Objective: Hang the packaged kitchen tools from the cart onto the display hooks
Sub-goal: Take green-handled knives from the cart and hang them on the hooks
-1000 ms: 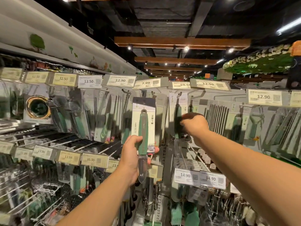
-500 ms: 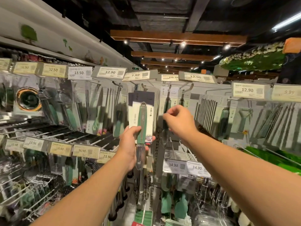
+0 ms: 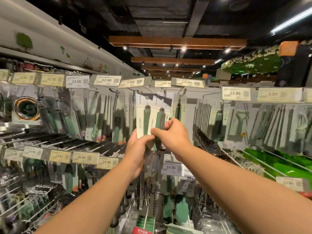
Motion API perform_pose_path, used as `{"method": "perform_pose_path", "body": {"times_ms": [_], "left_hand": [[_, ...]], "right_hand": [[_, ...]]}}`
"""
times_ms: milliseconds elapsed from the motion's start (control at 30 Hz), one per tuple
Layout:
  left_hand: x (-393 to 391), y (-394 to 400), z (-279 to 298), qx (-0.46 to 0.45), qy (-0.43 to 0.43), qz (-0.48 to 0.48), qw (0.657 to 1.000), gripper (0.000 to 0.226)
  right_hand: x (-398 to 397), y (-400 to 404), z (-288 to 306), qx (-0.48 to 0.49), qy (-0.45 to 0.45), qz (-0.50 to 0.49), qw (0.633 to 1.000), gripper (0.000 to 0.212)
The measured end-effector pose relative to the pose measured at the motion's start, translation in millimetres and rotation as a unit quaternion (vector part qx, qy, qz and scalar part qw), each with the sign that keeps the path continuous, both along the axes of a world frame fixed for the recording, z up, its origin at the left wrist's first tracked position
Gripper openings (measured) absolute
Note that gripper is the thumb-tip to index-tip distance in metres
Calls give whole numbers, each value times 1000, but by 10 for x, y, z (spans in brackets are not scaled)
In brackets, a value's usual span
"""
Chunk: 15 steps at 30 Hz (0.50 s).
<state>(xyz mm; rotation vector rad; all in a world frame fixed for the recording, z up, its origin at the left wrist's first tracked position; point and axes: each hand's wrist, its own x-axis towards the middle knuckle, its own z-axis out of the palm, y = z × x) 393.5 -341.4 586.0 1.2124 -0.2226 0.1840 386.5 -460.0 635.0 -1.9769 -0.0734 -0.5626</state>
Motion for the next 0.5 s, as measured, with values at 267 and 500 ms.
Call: {"method": "perform_pose_path", "body": {"times_ms": [267, 500], "left_hand": [[31, 232, 66, -54, 71, 8, 996, 57], [-29, 314, 46, -38, 71, 12, 997, 54]], "right_hand": [[-37, -231, 13, -92, -83, -82, 989, 34], [64, -217, 174, -126, -108, -111, 980, 34]]}}
